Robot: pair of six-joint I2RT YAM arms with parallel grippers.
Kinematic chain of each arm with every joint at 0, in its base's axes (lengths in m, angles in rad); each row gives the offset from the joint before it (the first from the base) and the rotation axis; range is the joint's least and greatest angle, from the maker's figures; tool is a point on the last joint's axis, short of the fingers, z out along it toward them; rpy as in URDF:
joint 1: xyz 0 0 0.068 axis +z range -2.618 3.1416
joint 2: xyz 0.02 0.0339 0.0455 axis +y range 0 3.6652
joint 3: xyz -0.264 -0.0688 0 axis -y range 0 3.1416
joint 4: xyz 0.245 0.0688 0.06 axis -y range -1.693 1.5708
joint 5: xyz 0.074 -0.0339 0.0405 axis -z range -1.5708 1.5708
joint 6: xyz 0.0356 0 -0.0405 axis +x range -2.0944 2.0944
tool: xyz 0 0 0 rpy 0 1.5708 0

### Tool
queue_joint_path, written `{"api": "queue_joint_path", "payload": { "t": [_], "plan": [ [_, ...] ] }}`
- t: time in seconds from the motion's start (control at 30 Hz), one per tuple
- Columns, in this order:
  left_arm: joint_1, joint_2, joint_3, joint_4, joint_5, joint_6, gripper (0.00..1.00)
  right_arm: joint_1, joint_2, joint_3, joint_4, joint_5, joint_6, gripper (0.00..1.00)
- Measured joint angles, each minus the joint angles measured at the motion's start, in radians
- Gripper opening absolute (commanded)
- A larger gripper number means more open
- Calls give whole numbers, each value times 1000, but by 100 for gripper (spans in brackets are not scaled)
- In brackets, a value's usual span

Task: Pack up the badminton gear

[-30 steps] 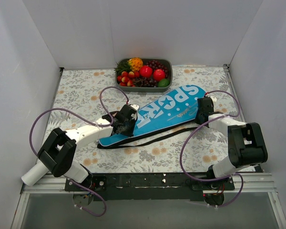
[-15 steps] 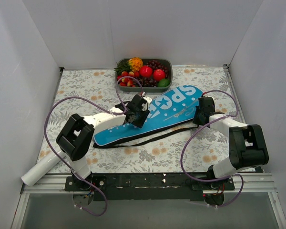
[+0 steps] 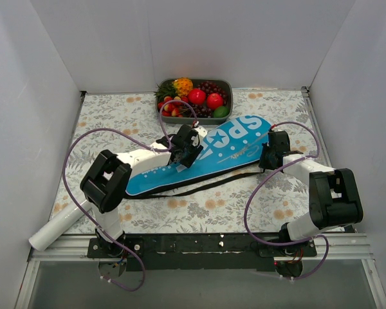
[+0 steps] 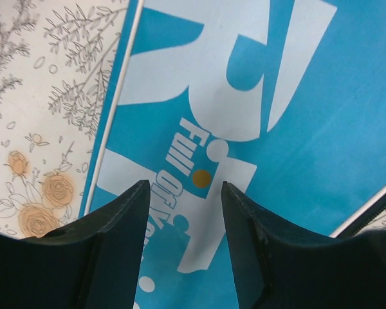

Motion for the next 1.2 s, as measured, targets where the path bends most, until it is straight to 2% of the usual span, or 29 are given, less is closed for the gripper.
{"api": "queue_joint_path", "payload": {
  "t": [0.37, 0.77, 0.9, 0.93, 1.03, 1.2],
  "plan": [
    [30, 32, 0, 68, 25, 47, 45, 0, 0, 0, 0, -21, -3, 1],
    [79, 105, 40, 64, 291, 97, 45, -2, 0, 0, 0, -25, -28, 1],
    [88, 117, 50, 59, 326, 119, 36, -2, 0, 0, -2, -28, -35, 1],
    [89, 121, 53, 56, 329, 123, 28, -2, 0, 0, -2, -29, -37, 1],
    [92, 133, 69, 53, 346, 130, 12, -2, 0, 0, -5, -33, -47, 1],
    [93, 147, 91, 30, 380, 141, 3, 12, 0, 1, -8, -27, -60, 1]
  ]
}}
